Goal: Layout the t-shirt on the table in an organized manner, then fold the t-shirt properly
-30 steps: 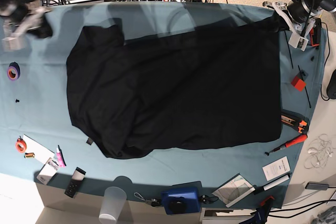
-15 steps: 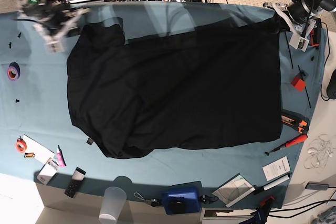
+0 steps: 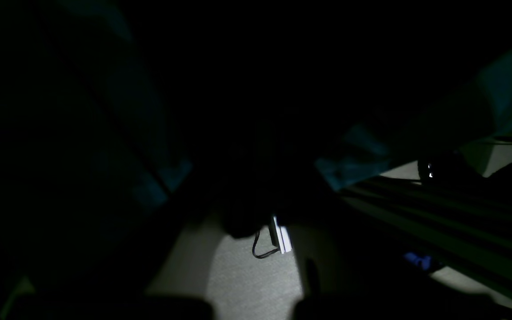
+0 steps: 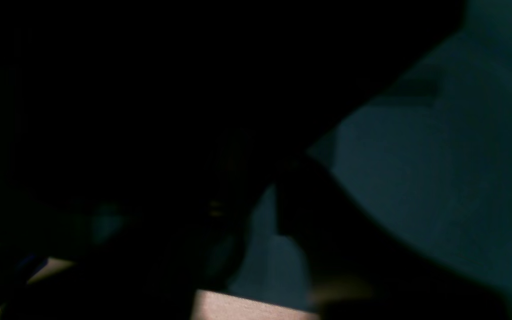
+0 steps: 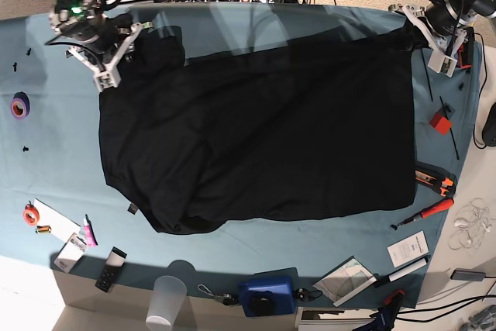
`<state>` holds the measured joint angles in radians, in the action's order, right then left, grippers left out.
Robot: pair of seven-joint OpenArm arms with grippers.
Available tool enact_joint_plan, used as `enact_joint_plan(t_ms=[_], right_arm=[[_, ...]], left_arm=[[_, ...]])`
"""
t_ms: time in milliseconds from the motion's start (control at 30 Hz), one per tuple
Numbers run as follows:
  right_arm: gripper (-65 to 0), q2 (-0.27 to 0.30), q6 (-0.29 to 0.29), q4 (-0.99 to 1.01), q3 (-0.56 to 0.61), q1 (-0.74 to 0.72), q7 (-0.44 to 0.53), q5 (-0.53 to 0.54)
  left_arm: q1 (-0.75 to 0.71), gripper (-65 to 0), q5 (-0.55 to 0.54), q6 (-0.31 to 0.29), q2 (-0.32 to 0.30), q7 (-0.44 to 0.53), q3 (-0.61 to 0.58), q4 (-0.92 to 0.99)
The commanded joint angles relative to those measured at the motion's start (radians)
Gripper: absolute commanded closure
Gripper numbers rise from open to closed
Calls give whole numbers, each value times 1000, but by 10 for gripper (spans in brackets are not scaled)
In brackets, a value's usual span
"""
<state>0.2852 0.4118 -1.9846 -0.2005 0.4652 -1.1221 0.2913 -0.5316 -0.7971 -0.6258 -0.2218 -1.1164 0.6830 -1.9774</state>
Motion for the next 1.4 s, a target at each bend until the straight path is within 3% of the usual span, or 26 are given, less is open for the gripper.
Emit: enact_joint_plan(t_ms=[0,267,400,567,767,1067,1367], right_arm=[[0,9,3,-3,-2,3,-32,-10],[0,9,11,-126,-119,6,-34,-31],[0,9,40,-249,-267,6,-41,108],[0,8,82,-301,-422,6,-133,290],[0,8,119,-299,-469,18,-263,348],[0,9,134,-299,-469,210,-171,348],[0,9,134,-299,-469,209,-66,348]], left_arm=[[-3,0,-11,-1,-11,18,8,-16],[-3,0,-11,-1,-11,18,8,-16],[-3,0,-11,-1,-11,18,8,-16],[2,0,-11,-1,-11,18,8,-16],[-4,0,-11,-1,-11,7,8,-16],[-106,0,-30,0,-11,-36,8,-16],[-114,0,-30,-1,-11,-21,8,-16]])
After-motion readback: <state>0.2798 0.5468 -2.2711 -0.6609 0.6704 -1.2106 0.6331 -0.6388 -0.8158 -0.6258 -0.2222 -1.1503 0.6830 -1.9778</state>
